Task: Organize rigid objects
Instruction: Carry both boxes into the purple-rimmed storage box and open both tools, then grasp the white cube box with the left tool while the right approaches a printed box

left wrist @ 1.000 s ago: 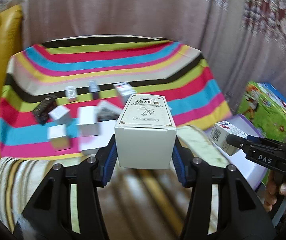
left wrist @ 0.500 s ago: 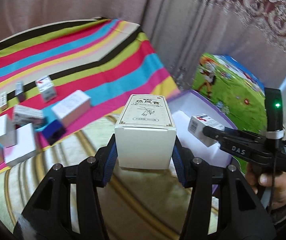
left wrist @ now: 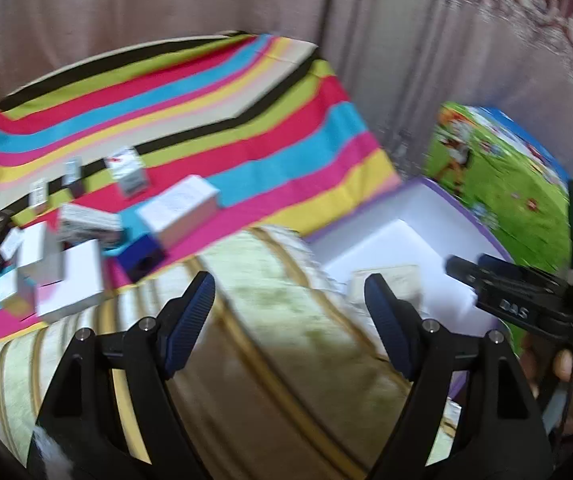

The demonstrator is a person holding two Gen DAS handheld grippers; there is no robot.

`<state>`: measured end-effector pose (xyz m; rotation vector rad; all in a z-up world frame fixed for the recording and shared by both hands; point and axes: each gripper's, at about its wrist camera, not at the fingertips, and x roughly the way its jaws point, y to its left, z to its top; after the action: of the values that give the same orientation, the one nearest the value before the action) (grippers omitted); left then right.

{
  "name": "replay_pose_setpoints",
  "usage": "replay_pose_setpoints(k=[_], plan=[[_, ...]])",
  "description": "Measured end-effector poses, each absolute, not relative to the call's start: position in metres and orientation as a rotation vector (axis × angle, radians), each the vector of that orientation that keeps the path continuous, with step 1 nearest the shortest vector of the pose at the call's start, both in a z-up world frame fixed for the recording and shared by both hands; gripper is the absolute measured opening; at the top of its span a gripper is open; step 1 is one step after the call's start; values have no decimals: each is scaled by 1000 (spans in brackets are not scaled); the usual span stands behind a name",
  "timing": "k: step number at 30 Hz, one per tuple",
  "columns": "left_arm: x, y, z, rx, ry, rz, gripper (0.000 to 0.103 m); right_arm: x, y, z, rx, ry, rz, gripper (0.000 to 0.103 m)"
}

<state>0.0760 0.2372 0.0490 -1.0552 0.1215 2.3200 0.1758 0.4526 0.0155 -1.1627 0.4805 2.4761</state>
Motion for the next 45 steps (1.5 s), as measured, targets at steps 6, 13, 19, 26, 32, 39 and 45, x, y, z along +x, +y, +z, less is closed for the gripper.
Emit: replay_pose_setpoints(k=[6, 13, 19, 26, 32, 39, 45], plan=[[65, 204, 48, -1092, 75, 2462, 80, 170, 441, 17, -1166, 434, 2513, 64], [60, 177, 53, -1100, 75, 2599, 80, 157, 422, 18, -1190, 412, 2563, 64], [57, 157, 55, -1089, 59, 2657, 80, 145, 402, 24, -1186, 370, 2616, 69], [51, 136, 49, -1120, 3, 2677, 80, 128, 379, 26, -1207, 326, 2660, 72], [48, 101, 45, -1145, -124, 2707, 80, 110, 357, 25, -1261, 294, 2707, 72], [44, 51, 35, -1201, -293, 2732, 80, 89, 328, 26, -1307, 209, 2776, 72], [37, 22, 26, -1258, -376, 2732, 80, 71, 312, 21, -1365, 161, 2799, 72]])
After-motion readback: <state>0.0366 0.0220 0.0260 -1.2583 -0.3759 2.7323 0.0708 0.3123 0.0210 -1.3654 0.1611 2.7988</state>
